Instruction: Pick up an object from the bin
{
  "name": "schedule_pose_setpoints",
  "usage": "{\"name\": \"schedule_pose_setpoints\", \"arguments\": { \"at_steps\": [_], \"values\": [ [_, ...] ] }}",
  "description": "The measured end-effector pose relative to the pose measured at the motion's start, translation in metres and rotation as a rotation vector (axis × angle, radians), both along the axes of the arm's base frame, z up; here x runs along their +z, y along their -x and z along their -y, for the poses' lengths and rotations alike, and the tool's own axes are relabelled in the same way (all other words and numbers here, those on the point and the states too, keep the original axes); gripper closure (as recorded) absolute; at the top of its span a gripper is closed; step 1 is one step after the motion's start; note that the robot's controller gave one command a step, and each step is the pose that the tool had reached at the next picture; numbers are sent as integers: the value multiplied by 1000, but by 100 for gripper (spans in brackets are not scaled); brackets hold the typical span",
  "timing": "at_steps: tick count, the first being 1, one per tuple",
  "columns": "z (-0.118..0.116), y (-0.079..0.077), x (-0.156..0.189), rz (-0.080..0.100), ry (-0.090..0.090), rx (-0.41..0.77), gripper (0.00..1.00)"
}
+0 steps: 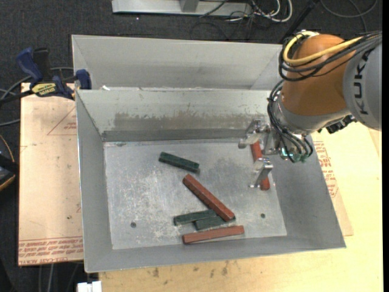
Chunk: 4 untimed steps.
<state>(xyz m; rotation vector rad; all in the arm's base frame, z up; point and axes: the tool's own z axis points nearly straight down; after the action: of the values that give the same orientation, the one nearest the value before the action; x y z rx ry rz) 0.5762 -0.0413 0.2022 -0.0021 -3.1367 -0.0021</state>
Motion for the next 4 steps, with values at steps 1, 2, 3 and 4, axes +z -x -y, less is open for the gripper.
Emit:
{"name": "schedule_pose_setpoints", "arguments": {
  "at_steps": [1,2,3,4],
  "values": [
    [0,-2,3,6,1,1,0],
    [0,-1,3,7,1,2,0],
    [-11,8,-37,1,0,109,0],
    [-54,-13,-120,9,2,214,100]
  ]
}}
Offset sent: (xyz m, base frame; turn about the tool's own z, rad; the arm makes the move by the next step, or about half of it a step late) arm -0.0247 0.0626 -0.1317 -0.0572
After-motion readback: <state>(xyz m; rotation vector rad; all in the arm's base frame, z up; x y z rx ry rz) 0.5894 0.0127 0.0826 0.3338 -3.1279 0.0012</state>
